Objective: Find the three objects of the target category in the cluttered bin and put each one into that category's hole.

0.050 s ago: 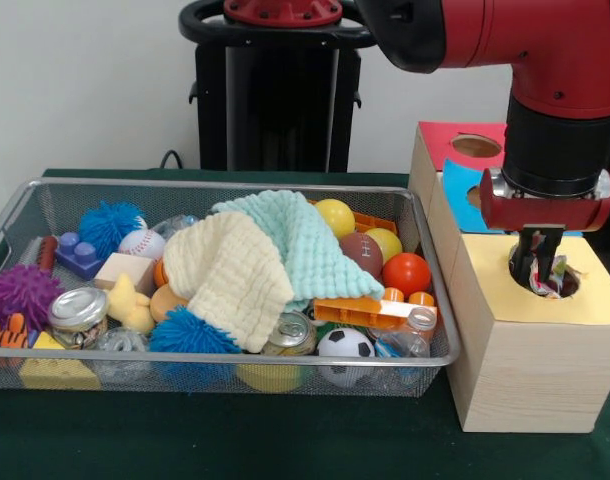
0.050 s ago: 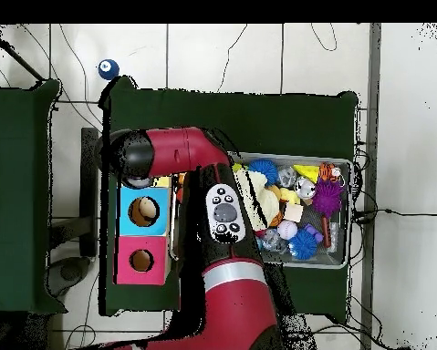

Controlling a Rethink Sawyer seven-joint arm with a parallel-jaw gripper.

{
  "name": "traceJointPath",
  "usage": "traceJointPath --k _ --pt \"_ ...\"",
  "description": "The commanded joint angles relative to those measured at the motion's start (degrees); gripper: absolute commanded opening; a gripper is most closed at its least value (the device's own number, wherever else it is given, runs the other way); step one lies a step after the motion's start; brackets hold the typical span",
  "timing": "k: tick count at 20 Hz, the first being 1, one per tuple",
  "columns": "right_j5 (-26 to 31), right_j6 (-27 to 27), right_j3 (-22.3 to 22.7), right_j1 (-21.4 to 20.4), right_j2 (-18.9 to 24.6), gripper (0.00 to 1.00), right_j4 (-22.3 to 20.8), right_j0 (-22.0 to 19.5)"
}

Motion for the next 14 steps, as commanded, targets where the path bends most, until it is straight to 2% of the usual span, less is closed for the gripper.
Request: traceJointPath --k 1,10,12,14 --pt "-3.2 4.2 6.1 4.0 4.0 0.00 1.2 0.6" --pt "-3.5 6.9 4.8 4.8 1.9 0.00 1.2 2.9" --pt "-3.2 8.1 3.8 5.1 0.2 0.00 0.3 4.1" --pt "-2.5 10.5 2.9 5.1 -3.3 0.00 -1.4 6.5"
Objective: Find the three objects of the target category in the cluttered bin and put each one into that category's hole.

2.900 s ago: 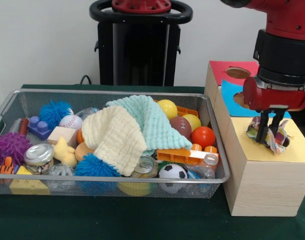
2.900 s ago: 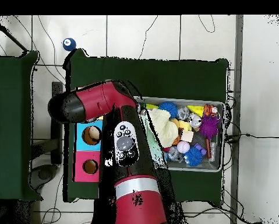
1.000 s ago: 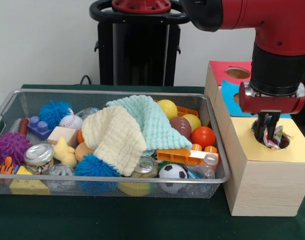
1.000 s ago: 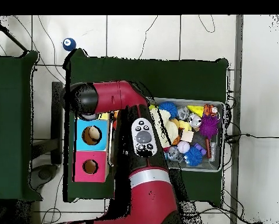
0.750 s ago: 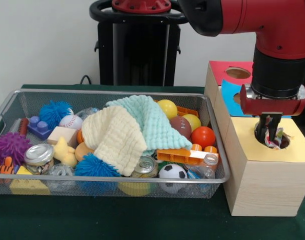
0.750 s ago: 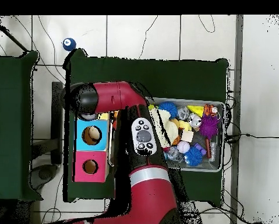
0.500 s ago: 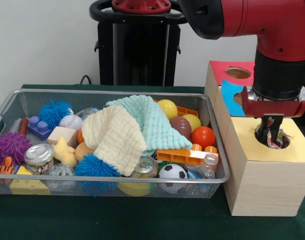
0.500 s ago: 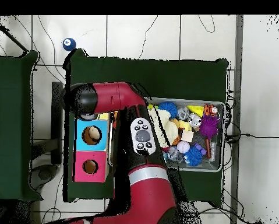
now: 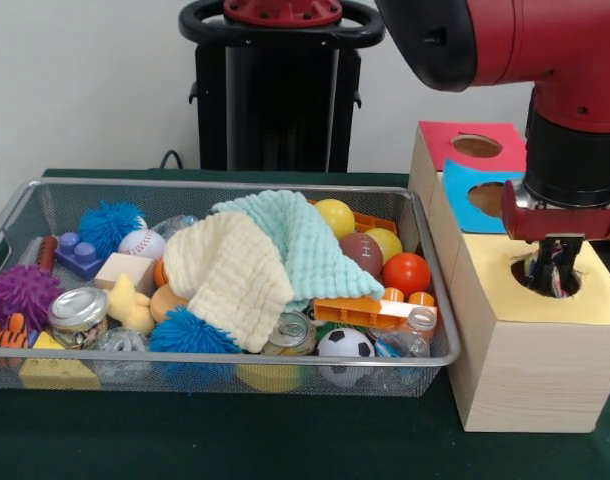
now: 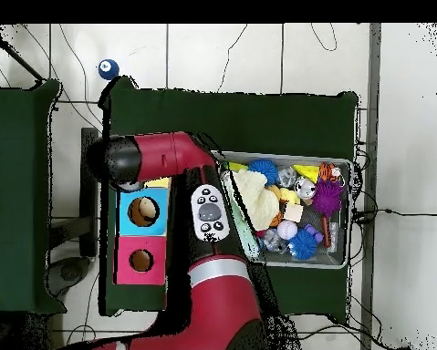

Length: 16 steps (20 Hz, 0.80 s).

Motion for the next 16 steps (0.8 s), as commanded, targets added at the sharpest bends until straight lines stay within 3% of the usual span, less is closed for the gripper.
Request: traceJointPath --k 1,5,16 --pt "0.2 12.3 2.4 3.8 -5.1 0.00 -2.9 5.8" --pt "1.7 17.1 2.9 4.2 -11.8 0.00 -3.6 10.1" --pt "-6.1 17.8 6.8 5.6 -16.5 0.00 0.3 13.3"
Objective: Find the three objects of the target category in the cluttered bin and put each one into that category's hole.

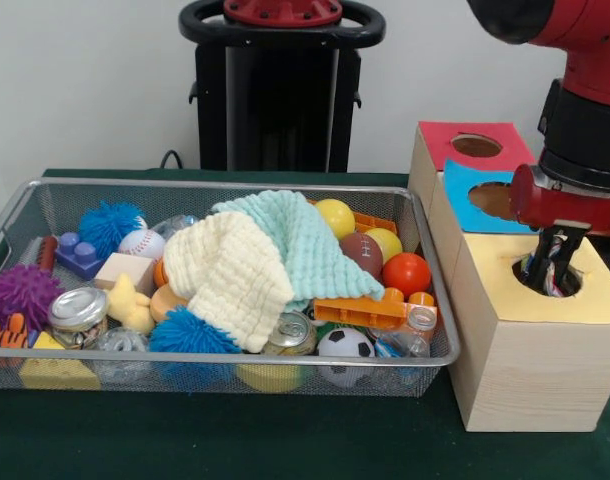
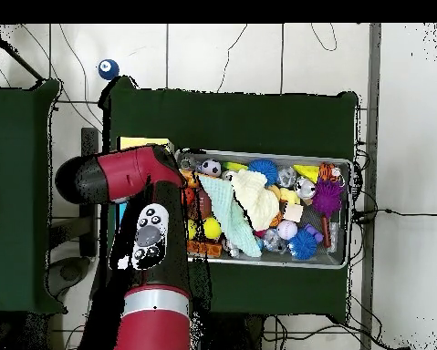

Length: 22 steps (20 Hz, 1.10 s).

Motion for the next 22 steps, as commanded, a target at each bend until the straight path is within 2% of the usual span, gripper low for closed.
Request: traceJointPath --k 1,8,15,18,22 --pt "0.0 14.2 8.2 4.7 -1.7 0.00 1.0 1.0" --pt "-3.7 13.4 8.3 4.9 -2.8 0.00 1.3 1.1" --pt "-14.5 12.4 10.9 4.0 -1.3 0.00 1.1 -0.8" --pt "-16.1 12.7 11.0 4.2 -2.3 0.00 1.1 -0.1" --pt "-16.1 11.3 11.3 4.4 -1.4 0.00 2.3 -0.8"
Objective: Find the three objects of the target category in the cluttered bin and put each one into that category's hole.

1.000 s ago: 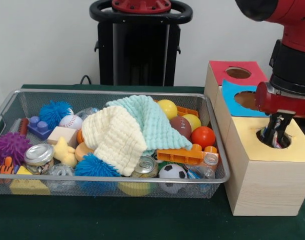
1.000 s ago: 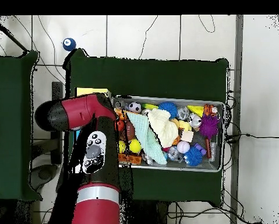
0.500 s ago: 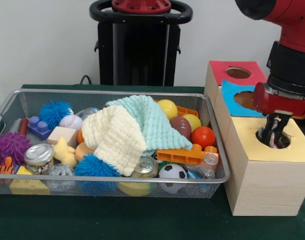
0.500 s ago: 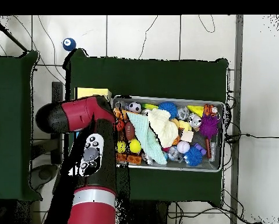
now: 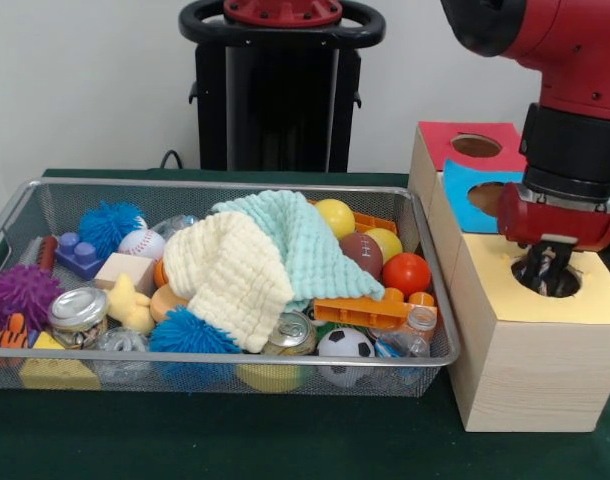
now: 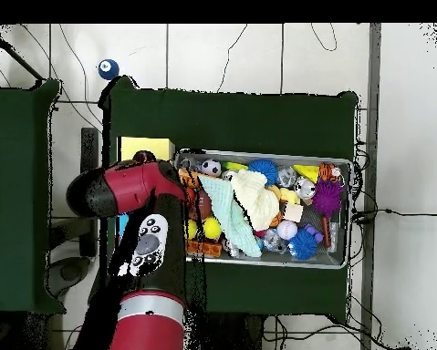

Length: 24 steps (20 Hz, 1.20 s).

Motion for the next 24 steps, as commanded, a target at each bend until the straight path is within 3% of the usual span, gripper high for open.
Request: traceJointPath --k 1,17,18,24 --pt "-1.8 10.9 6.8 3.4 1.8 0.00 1.9 -2.4" --pt "3.2 11.5 5.1 5.6 -1.2 0.00 4.7 0.7" --pt "4.1 11.4 4.7 5.9 -1.9 1.00 5.4 1.3" --pt "6.7 9.7 5.4 5.1 -0.2 1.00 7.1 0.3"
